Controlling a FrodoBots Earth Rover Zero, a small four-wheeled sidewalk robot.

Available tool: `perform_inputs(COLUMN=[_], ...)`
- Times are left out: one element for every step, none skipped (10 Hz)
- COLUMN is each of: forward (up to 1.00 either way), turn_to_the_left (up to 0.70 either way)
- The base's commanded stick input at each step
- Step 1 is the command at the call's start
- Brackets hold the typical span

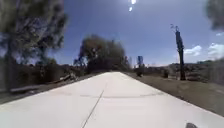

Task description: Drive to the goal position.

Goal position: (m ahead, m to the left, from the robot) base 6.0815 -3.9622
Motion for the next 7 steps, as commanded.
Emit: perform_inputs(forward=[0.70, 0.70, 0.70, 0.70, 0.70, 0.70, 0.70], turn_to_the_left=[0.00, 0.00, 0.00, 0.00, 0.00, 0.00, 0.00])
